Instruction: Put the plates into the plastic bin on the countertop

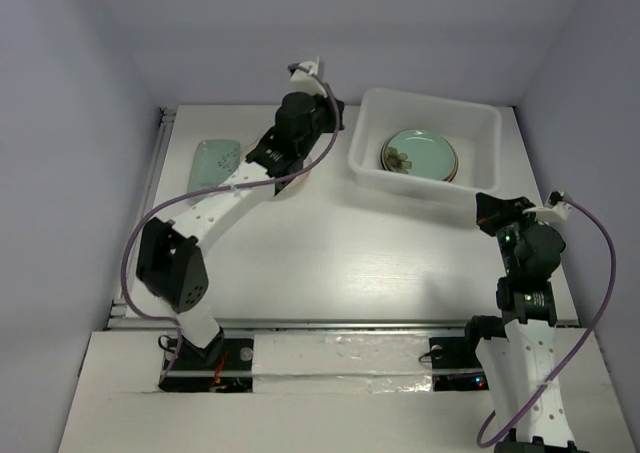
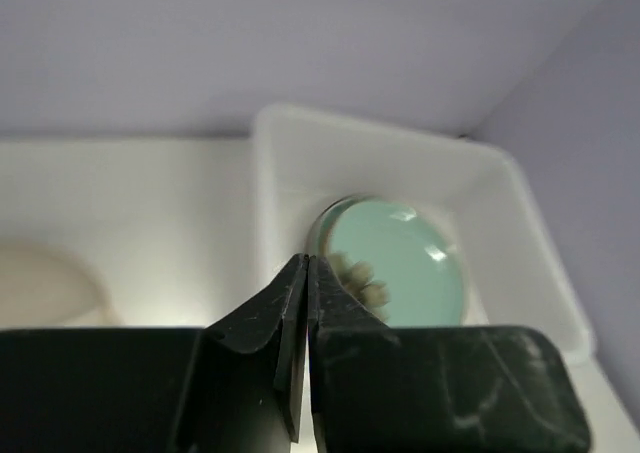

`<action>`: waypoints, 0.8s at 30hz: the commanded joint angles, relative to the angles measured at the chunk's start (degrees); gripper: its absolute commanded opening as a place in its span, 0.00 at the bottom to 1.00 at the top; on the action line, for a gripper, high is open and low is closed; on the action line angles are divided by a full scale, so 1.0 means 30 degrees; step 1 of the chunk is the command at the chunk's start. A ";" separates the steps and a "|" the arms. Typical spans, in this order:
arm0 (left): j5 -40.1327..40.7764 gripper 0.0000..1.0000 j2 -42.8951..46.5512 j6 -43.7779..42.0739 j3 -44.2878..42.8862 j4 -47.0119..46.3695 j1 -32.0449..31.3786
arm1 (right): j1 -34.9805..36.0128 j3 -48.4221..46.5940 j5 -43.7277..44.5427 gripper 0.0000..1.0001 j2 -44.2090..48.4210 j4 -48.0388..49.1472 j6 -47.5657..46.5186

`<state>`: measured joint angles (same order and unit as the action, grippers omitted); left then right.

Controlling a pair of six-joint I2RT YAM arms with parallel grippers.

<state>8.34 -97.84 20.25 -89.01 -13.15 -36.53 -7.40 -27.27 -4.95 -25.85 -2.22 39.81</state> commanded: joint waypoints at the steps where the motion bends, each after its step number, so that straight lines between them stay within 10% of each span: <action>1: 0.1352 0.00 0.1870 0.1068 0.4464 -0.1412 0.1480 | 0.0122 -0.0315 -0.0194 0.06 0.0148 0.0505 -0.0409; 12: 0.2786 0.00 0.5632 0.5405 1.4548 -0.3937 0.5964 | 0.0122 -0.0257 -0.0664 0.06 -0.0056 0.0534 -0.0351; 18: 0.2171 0.45 0.4579 0.7164 1.5433 -0.4641 0.8075 | 0.0122 -0.0198 -0.0869 0.06 -0.0173 0.0534 -0.0263; 24: 0.1938 0.56 0.2558 0.7430 1.4002 -0.4378 0.8778 | 0.0122 -0.0198 -0.0987 0.06 -0.0203 0.1091 -0.0263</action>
<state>14.39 -88.01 41.04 -43.72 -24.49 -10.66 -7.40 -27.27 -7.11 -26.39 -2.13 39.81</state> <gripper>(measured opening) 0.557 0.057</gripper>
